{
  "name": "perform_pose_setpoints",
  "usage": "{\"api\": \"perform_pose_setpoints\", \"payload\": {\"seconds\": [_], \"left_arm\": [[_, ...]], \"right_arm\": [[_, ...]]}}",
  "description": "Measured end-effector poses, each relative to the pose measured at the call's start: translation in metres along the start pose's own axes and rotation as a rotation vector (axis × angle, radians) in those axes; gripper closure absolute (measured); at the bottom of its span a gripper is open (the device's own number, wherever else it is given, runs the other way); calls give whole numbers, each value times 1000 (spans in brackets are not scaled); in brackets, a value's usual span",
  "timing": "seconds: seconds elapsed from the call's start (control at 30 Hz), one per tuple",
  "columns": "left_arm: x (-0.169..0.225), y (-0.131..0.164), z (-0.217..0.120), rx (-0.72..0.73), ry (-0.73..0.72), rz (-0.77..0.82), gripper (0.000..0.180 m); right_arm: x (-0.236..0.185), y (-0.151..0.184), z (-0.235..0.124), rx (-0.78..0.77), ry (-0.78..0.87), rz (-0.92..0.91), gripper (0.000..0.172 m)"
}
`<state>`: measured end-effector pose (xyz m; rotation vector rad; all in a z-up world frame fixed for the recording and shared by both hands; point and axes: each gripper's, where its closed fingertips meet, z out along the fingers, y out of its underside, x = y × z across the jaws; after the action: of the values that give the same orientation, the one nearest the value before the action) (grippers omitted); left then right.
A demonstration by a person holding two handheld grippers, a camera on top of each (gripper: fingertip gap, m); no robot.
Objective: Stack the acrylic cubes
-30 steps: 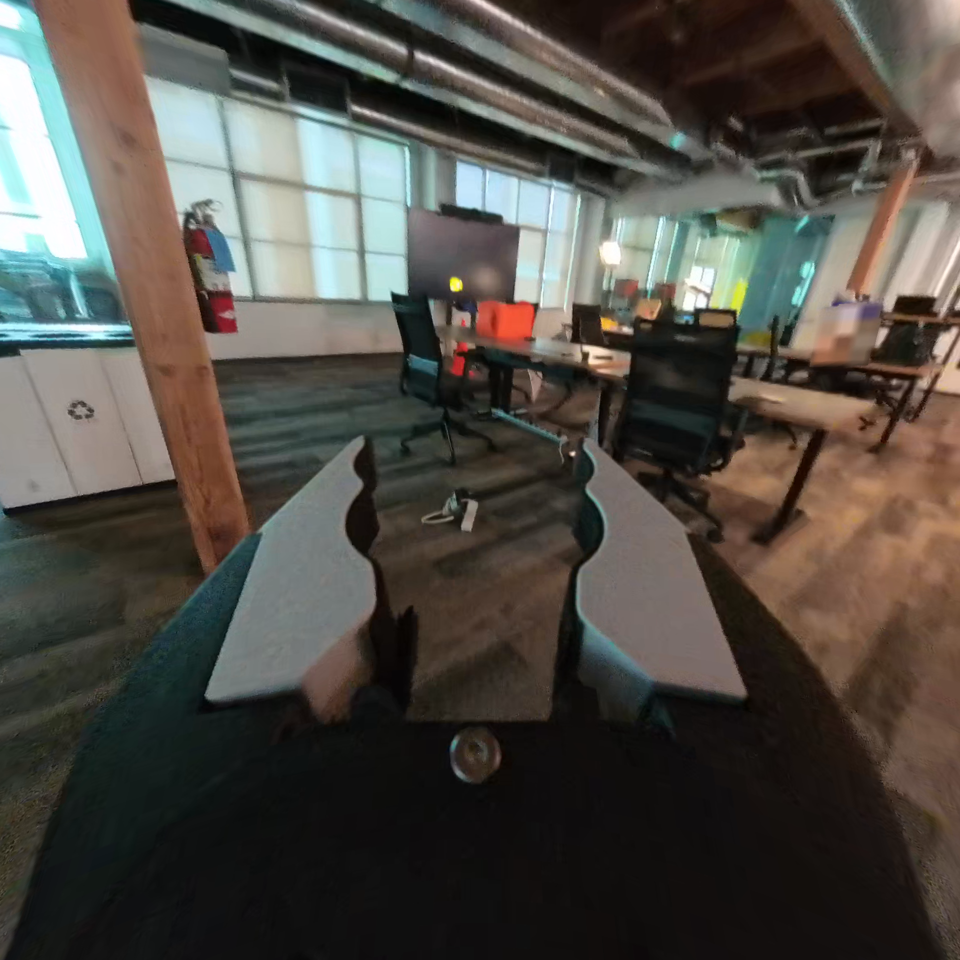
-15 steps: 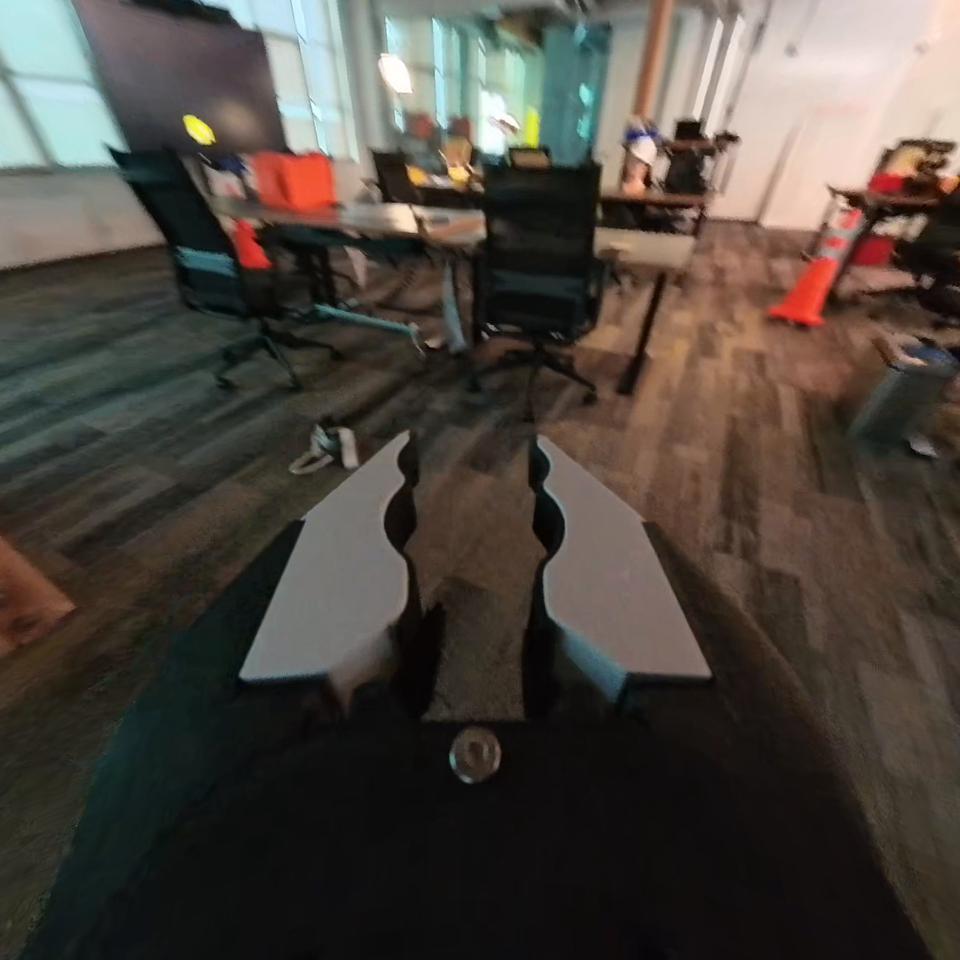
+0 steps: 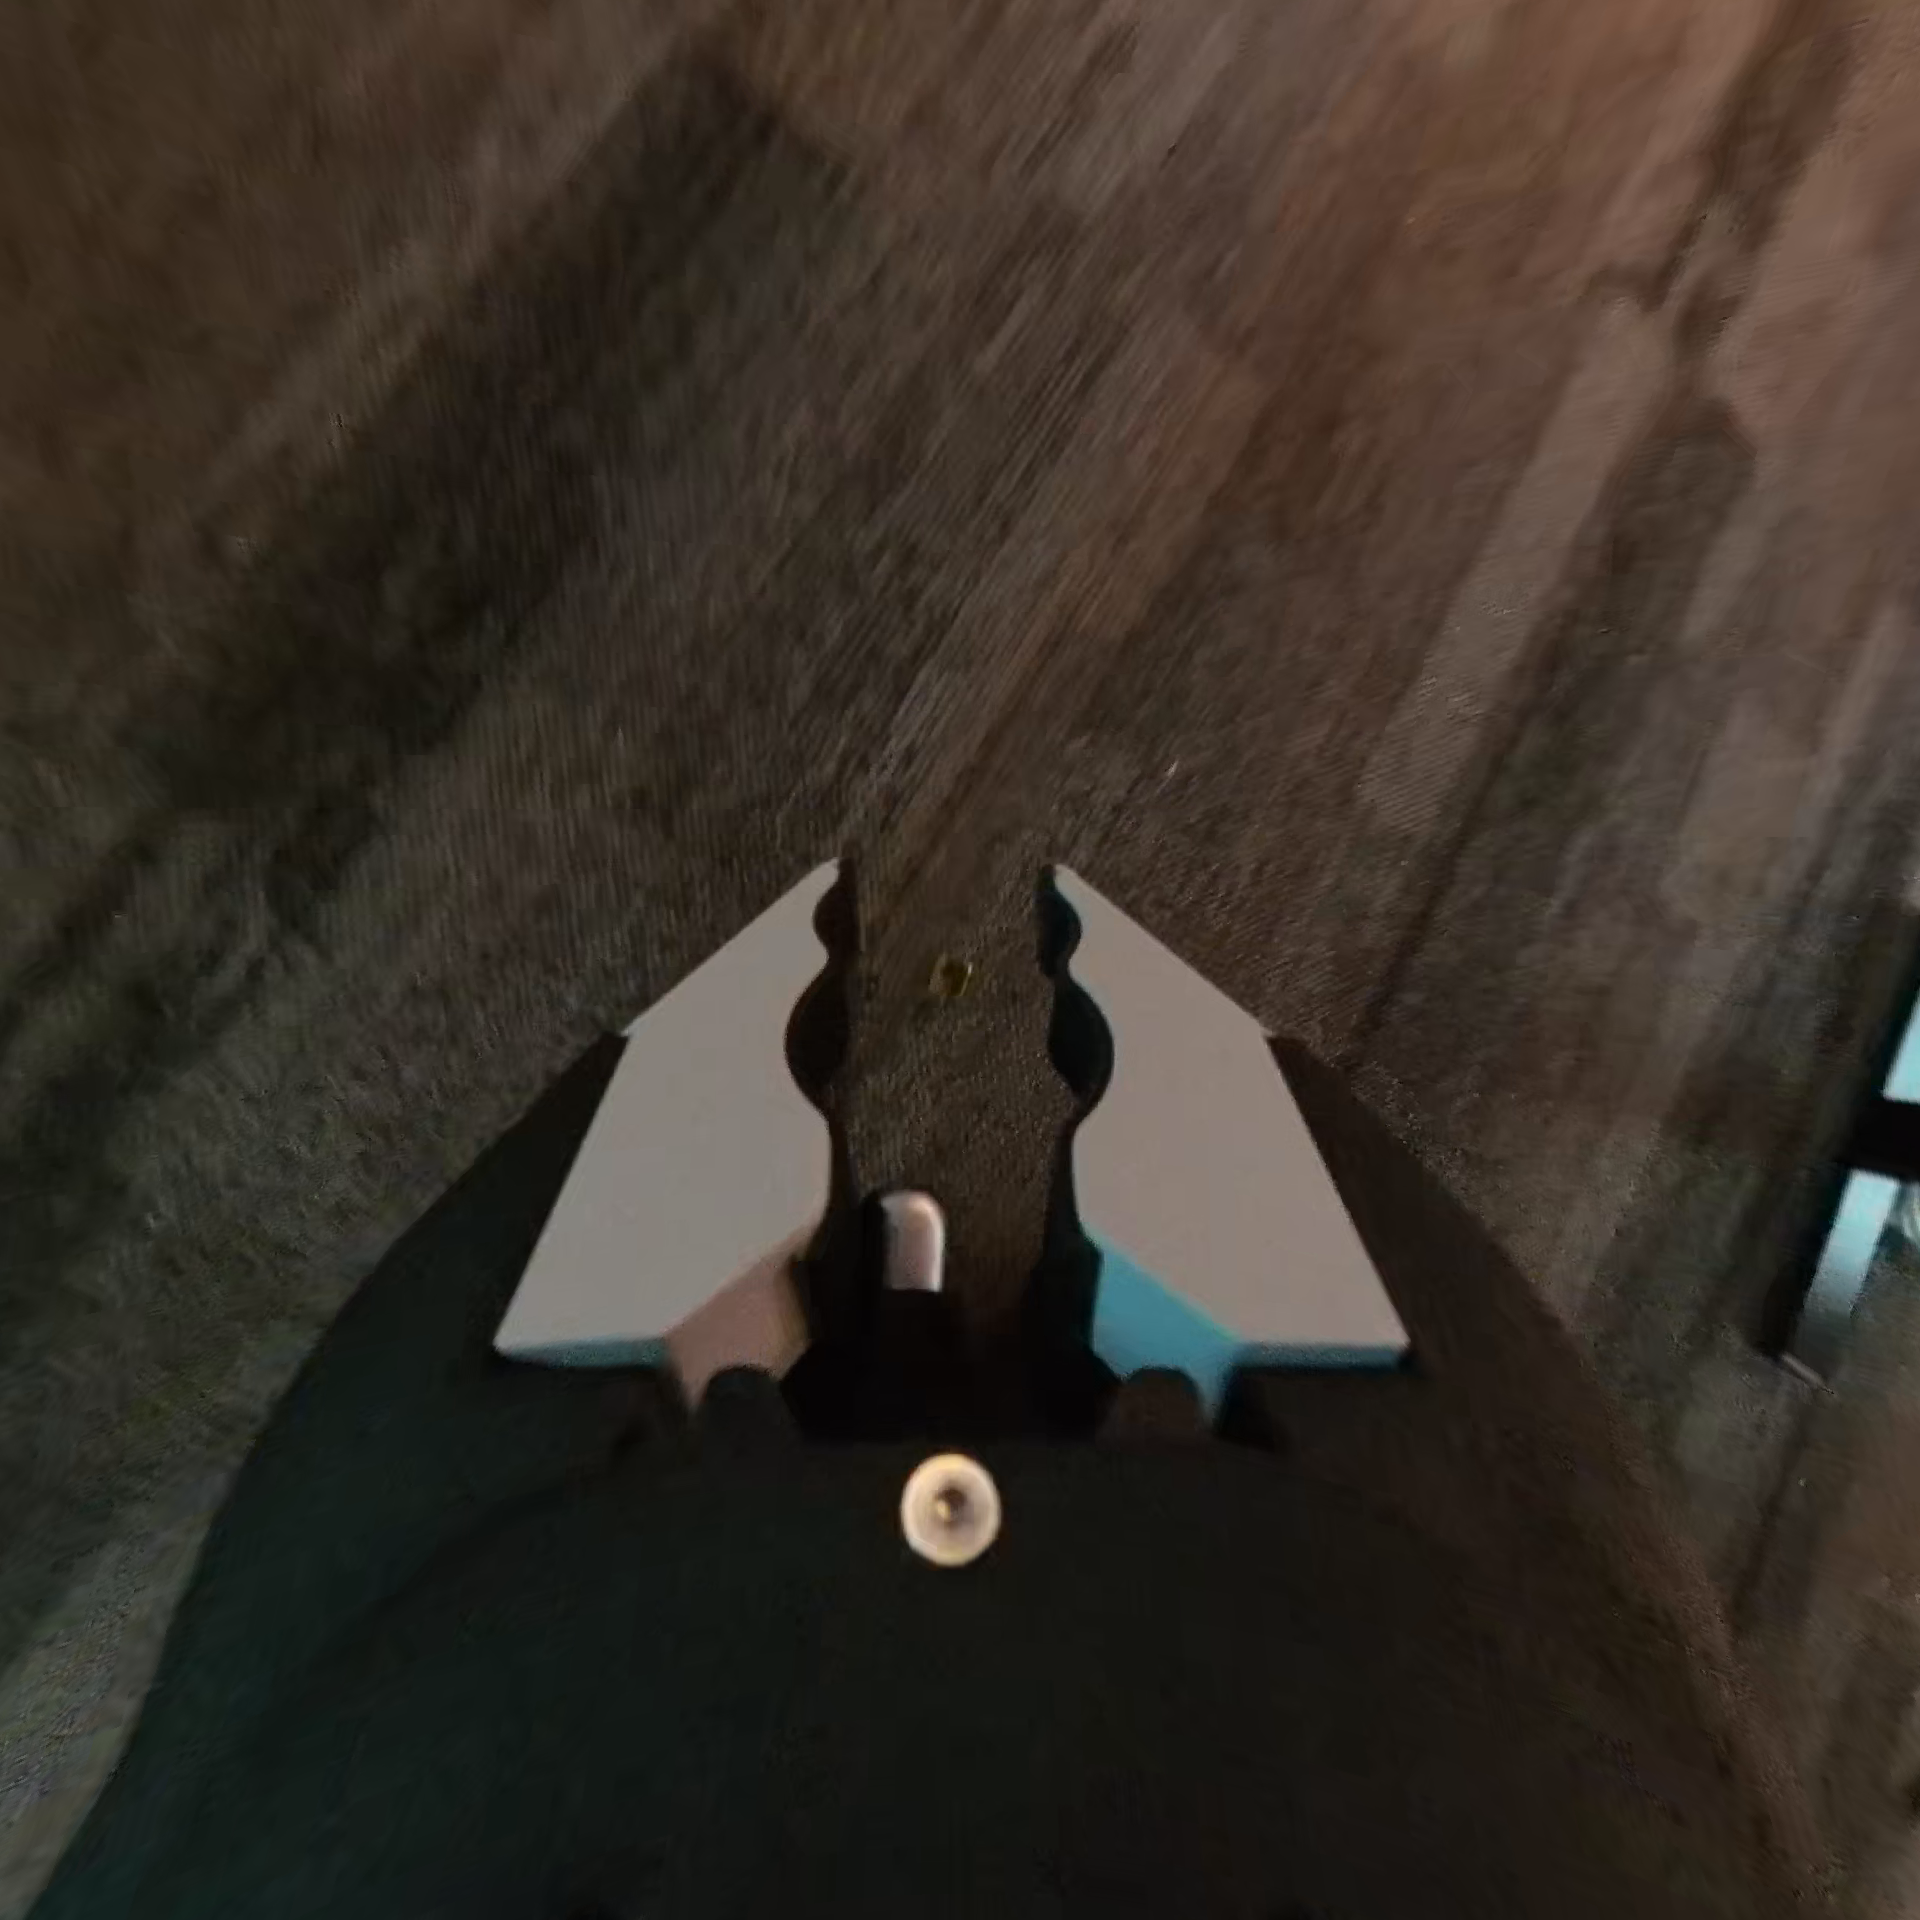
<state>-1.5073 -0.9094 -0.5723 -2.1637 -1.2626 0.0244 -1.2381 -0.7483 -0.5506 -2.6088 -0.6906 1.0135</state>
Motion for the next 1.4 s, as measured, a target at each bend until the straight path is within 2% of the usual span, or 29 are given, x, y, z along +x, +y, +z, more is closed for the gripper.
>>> {"api": "perform_pose_setpoints", "payload": {"seconds": [0.1,0.2,0.27,0.33,0.47,0.53,0.6,0.73,0.83,0.9,0.97,1.13,1.2,1.27,1.4], "left_arm": [[-9,87,85,-138,-18,-65,146],[-10,163,158,-277,-12,90,140],[-7,201,202,-335,24,210,136],[-5,217,241,-319,29,273,129],[-2,240,309,-296,42,395,113],[-7,259,333,-335,36,448,109],[-12,270,348,-355,40,434,110],[-5,274,360,-325,102,499,120],[-17,276,366,-351,12,509,126],[-13,274,369,-340,23,463,129],[-13,278,371,-367,5,453,133],[-11,284,367,-406,-12,521,150],[-2,284,351,-408,25,517,154],[14,283,321,-403,80,497,154],[61,277,228,-431,191,495,153]], "right_arm": [[84,62,64,-105,135,37,143],[167,131,117,-263,289,-17,140],[213,175,145,-373,361,-58,138],[244,202,172,-426,396,-111,134],[272,225,227,-429,370,-184,126],[282,238,248,-473,364,-205,128],[290,239,262,-459,373,-236,128],[297,244,278,-454,391,-256,128],[295,243,283,-454,406,-302,136],[292,243,286,-455,408,-317,136],[291,242,288,-452,416,-319,145],[284,237,286,-471,391,-288,146],[272,229,276,-460,371,-274,146],[254,219,256,-451,354,-262,146],[210,196,187,-453,353,-280,146]]}}
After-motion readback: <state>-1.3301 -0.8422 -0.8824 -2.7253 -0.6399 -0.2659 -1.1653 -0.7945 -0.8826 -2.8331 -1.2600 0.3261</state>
